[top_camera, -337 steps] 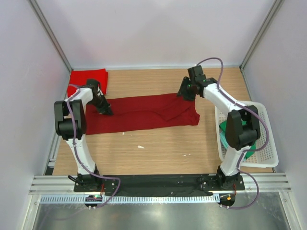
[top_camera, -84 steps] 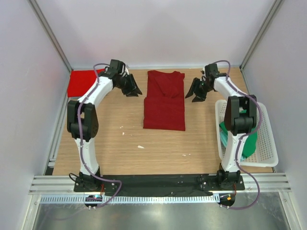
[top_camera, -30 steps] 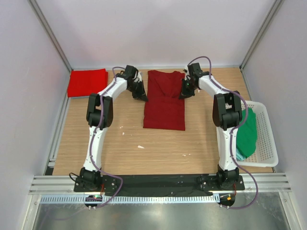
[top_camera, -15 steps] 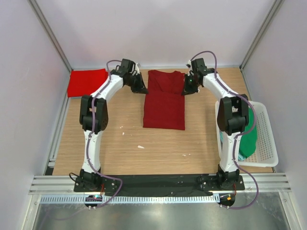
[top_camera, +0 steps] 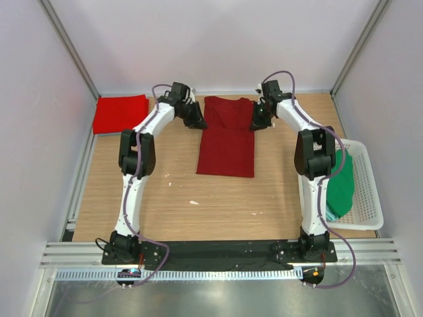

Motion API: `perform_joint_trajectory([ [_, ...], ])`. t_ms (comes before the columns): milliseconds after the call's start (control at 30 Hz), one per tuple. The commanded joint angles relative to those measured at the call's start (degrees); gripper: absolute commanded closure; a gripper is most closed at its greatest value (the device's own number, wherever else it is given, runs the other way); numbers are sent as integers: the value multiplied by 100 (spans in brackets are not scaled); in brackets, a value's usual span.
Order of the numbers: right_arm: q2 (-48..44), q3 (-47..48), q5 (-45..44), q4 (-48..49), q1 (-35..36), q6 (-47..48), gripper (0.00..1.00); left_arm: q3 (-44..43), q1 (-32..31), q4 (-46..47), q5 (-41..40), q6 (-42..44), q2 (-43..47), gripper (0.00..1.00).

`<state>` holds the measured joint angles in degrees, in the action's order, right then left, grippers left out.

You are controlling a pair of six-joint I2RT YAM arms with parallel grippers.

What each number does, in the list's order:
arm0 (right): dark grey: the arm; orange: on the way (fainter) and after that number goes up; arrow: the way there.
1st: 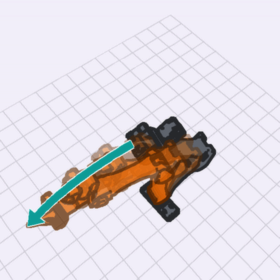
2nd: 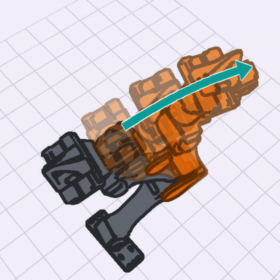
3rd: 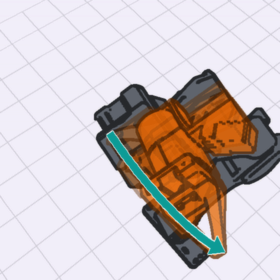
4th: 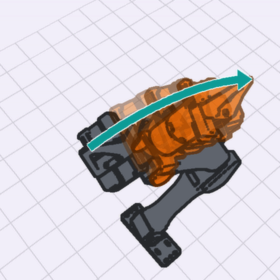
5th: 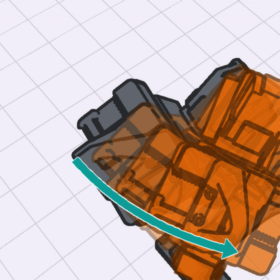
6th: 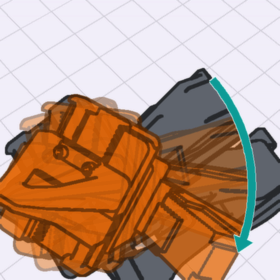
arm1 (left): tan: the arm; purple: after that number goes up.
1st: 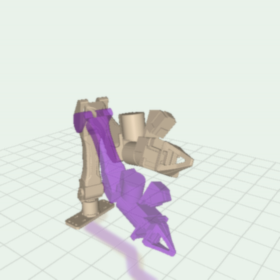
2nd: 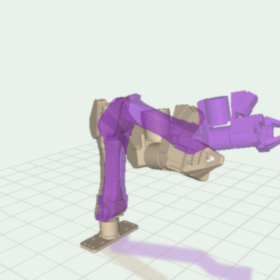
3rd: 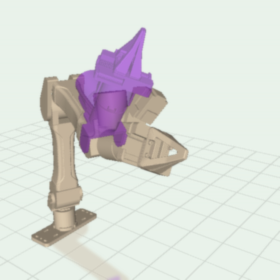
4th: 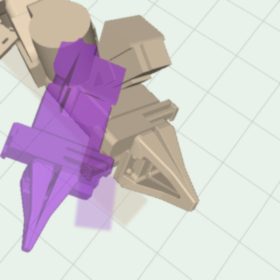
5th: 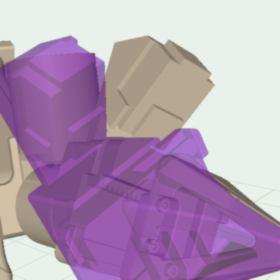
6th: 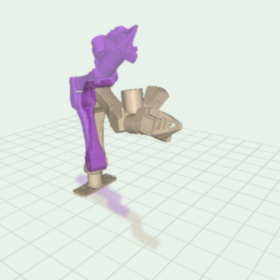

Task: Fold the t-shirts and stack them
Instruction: Fold the tshirt

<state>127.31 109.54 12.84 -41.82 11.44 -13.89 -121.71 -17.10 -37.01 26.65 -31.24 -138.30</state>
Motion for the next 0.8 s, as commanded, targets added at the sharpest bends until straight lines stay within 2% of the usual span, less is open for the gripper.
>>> perform_joint_trajectory([
  [0,206,410,-185,-45,-89,9,74,-763,14,-584,-239,231,-329,74],
  [33,277,663,-281,-141,-107,27,66,-880,23,-735,-361,311,-355,74],
  [200,164,1175,-1238,-835,-90,97,61,-584,23,-1053,-1486,689,592,67],
  [300,-266,957,-1162,-959,-46,18,57,-153,14,-966,-1374,848,1197,67],
  [400,-934,27,-504,-609,156,-271,54,769,-56,-545,-602,787,1743,69],
  [433,-1127,-690,-41,-399,209,-533,54,1207,-161,-291,-235,743,1841,70],
  [500,-1706,-1745,349,278,384,-824,54,1570,-328,-158,41,743,1955,73],
  [633,-2201,-3031,1070,1263,508,-1484,63,2299,-723,325,507,515,1921,76],
  [767,-2245,-3631,1432,1738,508,-1652,77,2809,-777,449,438,417,1763,82],
])
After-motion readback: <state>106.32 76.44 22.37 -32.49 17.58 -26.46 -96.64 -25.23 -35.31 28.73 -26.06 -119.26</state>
